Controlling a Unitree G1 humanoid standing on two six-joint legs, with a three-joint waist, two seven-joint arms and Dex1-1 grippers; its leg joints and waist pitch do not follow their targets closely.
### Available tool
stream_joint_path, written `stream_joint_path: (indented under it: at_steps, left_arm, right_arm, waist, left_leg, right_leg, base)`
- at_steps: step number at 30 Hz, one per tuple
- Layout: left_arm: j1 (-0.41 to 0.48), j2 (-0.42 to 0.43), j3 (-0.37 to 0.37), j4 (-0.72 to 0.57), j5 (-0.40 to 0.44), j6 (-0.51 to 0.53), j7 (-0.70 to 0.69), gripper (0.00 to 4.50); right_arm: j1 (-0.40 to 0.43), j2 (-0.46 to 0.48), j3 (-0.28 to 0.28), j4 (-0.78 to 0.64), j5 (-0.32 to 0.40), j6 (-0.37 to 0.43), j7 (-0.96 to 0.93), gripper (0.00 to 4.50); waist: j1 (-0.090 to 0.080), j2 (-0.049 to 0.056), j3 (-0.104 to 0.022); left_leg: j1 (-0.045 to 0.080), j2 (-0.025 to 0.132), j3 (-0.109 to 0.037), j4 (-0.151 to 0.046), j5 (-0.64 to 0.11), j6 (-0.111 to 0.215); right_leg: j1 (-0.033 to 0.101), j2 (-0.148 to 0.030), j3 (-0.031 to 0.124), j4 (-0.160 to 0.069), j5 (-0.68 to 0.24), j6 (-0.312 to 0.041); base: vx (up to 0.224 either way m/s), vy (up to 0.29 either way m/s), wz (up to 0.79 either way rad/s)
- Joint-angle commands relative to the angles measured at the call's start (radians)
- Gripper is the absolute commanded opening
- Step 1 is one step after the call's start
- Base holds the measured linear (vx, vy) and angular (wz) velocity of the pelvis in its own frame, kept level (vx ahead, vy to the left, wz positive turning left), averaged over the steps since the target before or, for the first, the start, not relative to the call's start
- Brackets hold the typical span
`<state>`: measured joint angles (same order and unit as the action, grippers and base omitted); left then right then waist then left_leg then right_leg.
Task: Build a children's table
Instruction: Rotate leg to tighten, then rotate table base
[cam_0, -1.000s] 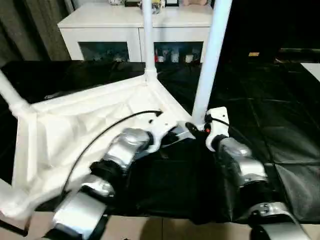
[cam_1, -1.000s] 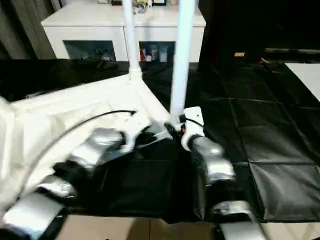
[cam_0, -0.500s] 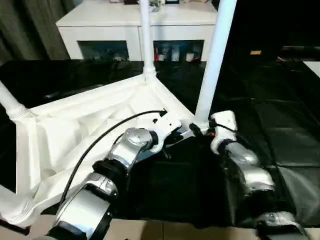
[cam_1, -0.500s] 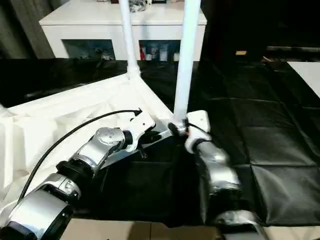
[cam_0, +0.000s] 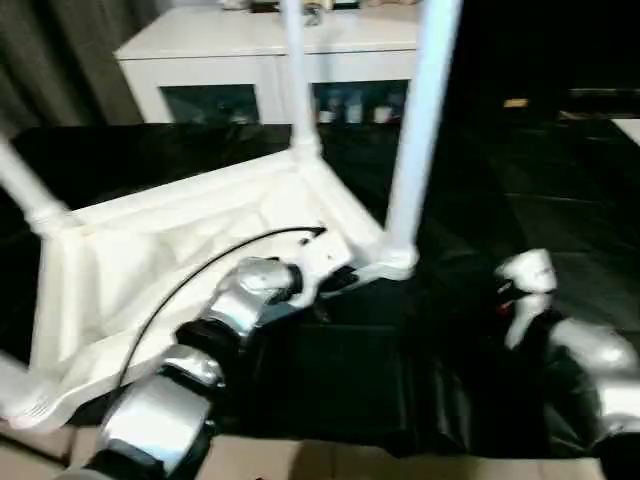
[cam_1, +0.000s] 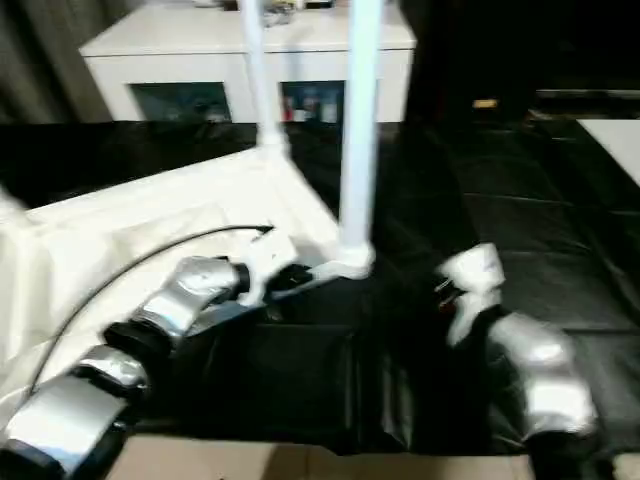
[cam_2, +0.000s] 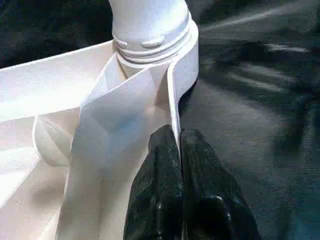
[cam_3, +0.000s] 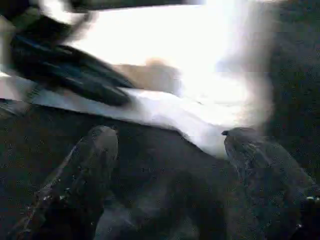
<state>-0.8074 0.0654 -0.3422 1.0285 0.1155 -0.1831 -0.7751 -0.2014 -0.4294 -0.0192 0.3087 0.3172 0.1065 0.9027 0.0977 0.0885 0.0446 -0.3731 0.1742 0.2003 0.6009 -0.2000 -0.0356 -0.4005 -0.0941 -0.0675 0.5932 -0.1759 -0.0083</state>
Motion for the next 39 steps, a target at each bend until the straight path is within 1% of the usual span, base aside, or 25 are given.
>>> stream_joint_path:
  at_steps: [1, 3, 4, 6, 7, 10, 11, 13, 17, 18, 20, 22, 23, 24, 25, 26, 28, 29, 30, 31, 32, 34, 37, 38, 39]
  left_arm:
    - [-0.035, -0.041, -0.019, -0.006, -0.002, -0.078, -0.028, 0.0]
    - [-0.05, -0.078, -0.018, 0.006, -0.013, -0.105, -0.048, 0.0]
    - [-0.056, -0.095, -0.018, 0.011, -0.016, -0.126, -0.052, 0.0]
    - [-0.06, -0.115, -0.013, 0.014, -0.026, -0.14, -0.062, 0.0]
    - [-0.07, -0.142, -0.013, 0.024, -0.019, -0.167, -0.027, 0.0]
    - [-0.093, -0.151, -0.001, 0.066, 0.015, -0.198, 0.058, 0.0]
    - [-0.098, -0.147, 0.008, 0.076, 0.011, -0.194, 0.062, 0.0]
    - [-0.101, -0.126, 0.028, 0.076, -0.009, -0.177, 0.031, 0.44]
    - [-0.077, -0.087, 0.082, 0.021, -0.085, -0.122, -0.087, 0.68]
    - [-0.06, -0.067, 0.092, -0.015, -0.105, -0.1, -0.127, 0.81]
    - [-0.033, -0.044, 0.111, -0.071, -0.141, -0.049, -0.183, 0.96]
    - [0.022, 0.012, 0.115, -0.189, -0.172, 0.053, -0.247, 1.11]
    - [0.046, 0.037, 0.114, -0.244, -0.185, 0.102, -0.274, 1.21]
    - [0.068, 0.066, 0.116, -0.295, -0.189, 0.145, -0.278, 1.31]
    - [0.08, 0.083, 0.118, -0.323, -0.19, 0.167, -0.276, 1.31]
    - [0.103, 0.113, 0.124, -0.376, -0.199, 0.214, -0.28, 1.44]
    - [0.127, 0.144, 0.132, -0.432, -0.203, 0.263, -0.283, 1.63]
    - [0.159, 0.185, 0.149, -0.507, -0.218, 0.32, -0.29, 1.63]
    - [0.159, 0.185, 0.149, -0.507, -0.218, 0.32, -0.29, 1.76]
    - [0.23, 0.268, 0.176, -0.673, -0.247, 0.451, -0.312, 1.76]
    - [0.262, 0.31, 0.184, -0.741, -0.251, 0.495, -0.326, 1.87]
    - [0.318, 0.382, 0.197, -0.846, -0.252, 0.557, -0.345, 2.03]
    - [0.381, 0.444, 0.225, -0.939, -0.247, 0.591, -0.34, 2.29]
    - [0.411, 0.468, 0.236, -0.987, -0.255, 0.611, -0.336, 2.4]
    - [0.434, 0.482, 0.244, -1.028, -0.269, 0.639, -0.336, 2.47]
  right_arm:
    - [0.005, -0.006, 0.013, -0.052, 0.02, 0.011, 0.027, 3.71]
    - [0.022, -0.009, 0.023, -0.076, 0.021, 0.015, 0.055, 3.71]
    - [0.026, -0.009, 0.023, -0.083, 0.021, 0.018, 0.063, 3.71]
    - [0.028, -0.007, 0.022, -0.09, 0.02, 0.02, 0.068, 3.71]
    - [0.03, -0.003, 0.023, -0.105, 0.023, 0.027, 0.071, 3.71]
    - [0.037, -0.002, 0.035, -0.138, 0.033, 0.041, 0.065, 3.71]
    - [0.04, -0.001, 0.04, -0.146, 0.036, 0.044, 0.063, 3.71]
    - [0.042, 0.002, 0.048, -0.156, 0.037, 0.047, 0.065, 3.82]
    - [0.042, 0.009, 0.061, -0.17, 0.032, 0.053, 0.082, 3.82]
    - [0.036, 0.011, 0.066, -0.171, 0.03, 0.054, 0.089, 3.82]
    - [0.023, 0.013, 0.074, -0.17, 0.029, 0.056, 0.096, 3.82]
    - [-0.003, 0.011, 0.086, -0.164, 0.024, 0.053, 0.104, 3.82]
    - [-0.015, 0.009, 0.091, -0.162, 0.022, 0.051, 0.108, 3.82]
    - [-0.027, 0.008, 0.096, -0.157, 0.017, 0.048, 0.112, 3.82]
    - [-0.035, 0.008, 0.099, -0.154, 0.014, 0.046, 0.114, 3.82]
    - [-0.052, 0.009, 0.105, -0.146, 0.006, 0.04, 0.116, 3.82]
    - [-0.069, 0.01, 0.112, -0.14, -0.004, 0.034, 0.116, 3.82]
    - [-0.097, 0.008, 0.128, -0.126, -0.029, 0.014, 0.119, 3.82]
    - [-0.097, 0.008, 0.128, -0.126, -0.029, 0.014, 0.119, 3.82]
    - [-0.151, 0.009, 0.16, -0.099, -0.072, -0.017, 0.128, 3.82]
    - [-0.178, 0.007, 0.18, -0.082, -0.101, -0.042, 0.133, 3.82]
    - [-0.226, 0.007, 0.214, -0.054, -0.139, -0.074, 0.149, 3.82]
    - [-0.285, 0.013, 0.254, -0.01, -0.179, -0.113, 0.176, 3.82]
    - [-0.312, 0.018, 0.273, 0.012, -0.189, -0.126, 0.202, 3.82]
    - [-0.331, 0.019, 0.29, 0.032, -0.2, -0.141, 0.223, 3.82]
  waist:
    - [0.007, -0.029, -0.063]
    - [0.016, -0.027, -0.066]
    - [0.022, -0.019, -0.069]
    - [0.025, -0.022, -0.071]
    - [0.028, -0.024, -0.07]
    - [0.035, -0.021, -0.07]
    - [0.034, -0.023, -0.07]
    - [0.032, -0.024, -0.069]
    - [0.032, -0.028, -0.067]
    - [0.028, -0.04, -0.068]
    - [0.026, -0.038, -0.068]
    - [0.013, -0.043, -0.066]
    - [0.015, -0.039, -0.067]
    - [0.012, -0.046, -0.067]
    - [0.008, -0.037, -0.066]
    - [0.004, -0.047, -0.066]
    - [0.004, -0.047, -0.063]
    - [0.003, -0.038, -0.066]
    - [0.003, -0.038, -0.066]
    - [-0.001, -0.043, -0.069]
    - [-0.01, -0.045, -0.062]
    - [-0.015, -0.043, -0.063]
    - [-0.022, -0.052, -0.056]
    - [-0.016, -0.049, -0.059]
    - [-0.018, -0.048, -0.059]
  left_leg:
    - [0.023, 0.06, -0.023, -0.067, -0.196, 0.116]
    - [0.019, 0.062, -0.023, -0.066, -0.173, 0.123]
    - [0.02, 0.063, -0.023, -0.064, -0.163, 0.13]
    - [0.011, 0.062, -0.023, -0.062, -0.144, 0.143]
    - [0.007, 0.059, -0.022, -0.06, -0.147, 0.154]
    - [0.011, 0.058, -0.02, -0.06, -0.164, 0.162]
    - [0.007, 0.058, -0.021, -0.061, -0.162, 0.161]
    - [-0.002, 0.057, -0.024, -0.065, -0.164, 0.16]
    - [-0.004, 0.057, -0.024, -0.067, -0.163, 0.157]
    - [-0.005, 0.057, -0.022, -0.068, -0.164, 0.157]
    - [-0.008, 0.06, -0.025, -0.069, -0.152, 0.158]
    - [-0.006, 0.061, -0.021, -0.069, -0.152, 0.156]
    - [-0.005, 0.063, -0.023, -0.069, -0.146, 0.155]
    - [-0.005, 0.065, -0.022, -0.071, -0.142, 0.154]
    - [-0.002, 0.063, -0.02, -0.07, -0.145, 0.148]
    - [0.0, 0.065, -0.019, -0.071, -0.144, 0.14]
    - [-0.002, 0.063, -0.018, -0.072, -0.143, 0.137]
    - [0.004, 0.067, -0.021, -0.073, -0.14, 0.12]
    - [0.004, 0.067, -0.021, -0.073, -0.14, 0.12]
    - [0.006, 0.071, -0.024, -0.075, -0.135, 0.103]
    - [-0.004, 0.066, -0.022, -0.079, -0.13, 0.111]
    - [0.003, 0.064, -0.02, -0.077, -0.139, 0.095]
    - [0.007, 0.06, -0.014, -0.077, -0.152, 0.088]
    - [0.013, 0.062, -0.013, -0.074, -0.161, 0.081]
    - [0.011, 0.064, -0.016, -0.077, -0.168, 0.076]
  right_leg:
    - [0.034, -0.058, 0.041, -0.087, -0.269, -0.213]
    - [0.036, -0.061, 0.042, -0.078, -0.212, -0.224]
    - [0.034, -0.062, 0.043, -0.073, -0.177, -0.23]
    - [0.039, -0.063, 0.04, -0.068, -0.134, -0.236]
    - [0.04, -0.064, 0.038, -0.067, -0.135, -0.232]
    - [0.035, -0.067, 0.035, -0.075, -0.181, -0.204]
    - [0.038, -0.068, 0.034, -0.073, -0.184, -0.198]
    - [0.041, -0.072, 0.031, -0.074, -0.217, -0.177]
    - [0.039, -0.074, 0.031, -0.074, -0.235, -0.177]
    - [0.04, -0.073, 0.03, -0.073, -0.233, -0.178]
    - [0.042, -0.077, 0.03, -0.064, -0.215, -0.195]
    - [0.038, -0.073, 0.032, -0.065, -0.214, -0.209]
    - [0.039, -0.074, 0.032, -0.061, -0.209, -0.213]
    - [0.04, -0.074, 0.032, -0.059, -0.202, -0.217]
    - [0.032, -0.069, 0.033, -0.058, -0.199, -0.223]
    - [0.035, -0.069, 0.033, -0.056, -0.191, -0.227]
    - [0.033, -0.068, 0.035, -0.056, -0.196, -0.224]
    - [0.032, -0.07, 0.035, -0.05, -0.183, -0.23]
    - [0.032, -0.07, 0.035, -0.05, -0.183, -0.23]
    - [0.035, -0.073, 0.035, -0.039, -0.161, -0.237]
    - [0.035, -0.066, 0.035, -0.044, -0.162, -0.232]
    - [0.032, -0.065, 0.037, -0.042, -0.162, -0.235]
    - [0.029, -0.057, 0.04, -0.046, -0.158, -0.24]
    - [0.026, -0.061, 0.041, -0.044, -0.159, -0.245]
    - [0.028, -0.06, 0.04, -0.039, -0.156, -0.249]
  base:
    - [0.0, 0.0, 0.0]
    - [0.0, 0.0, 0.0]
    - [0.0, 0.0, 0.0]
    - [0.0, 0.0, 0.0]
    - [0.0, 0.0, 0.0]
    - [0.0, 0.0, 0.0]
    - [0.0, 0.0, 0.0]
    - [0.0, 0.0, 0.0]
    - [0.0, 0.0, 0.0]
    - [0.0, 0.0, 0.0]
    - [0.0, 0.0, 0.0]
    - [0.0, 0.0, 0.0]
    - [0.0, 0.0, 0.0]
    - [0.0, 0.0, 0.0]
    - [0.0, 0.0, 0.0]
    - [0.0, 0.0, 0.0]
    - [0.0, 0.0, 0.0]
    - [0.0, 0.0, 0.0]
    - [0.0, 0.0, 0.0]
    - [0.0, 0.0, 0.0]
    - [0.0, 0.0, 0.0]
    - [0.0, 0.0, 0.0]
    - [0.0, 0.0, 0.0]
    - [0.0, 0.0, 0.0]
    - [0.0, 0.0, 0.0]
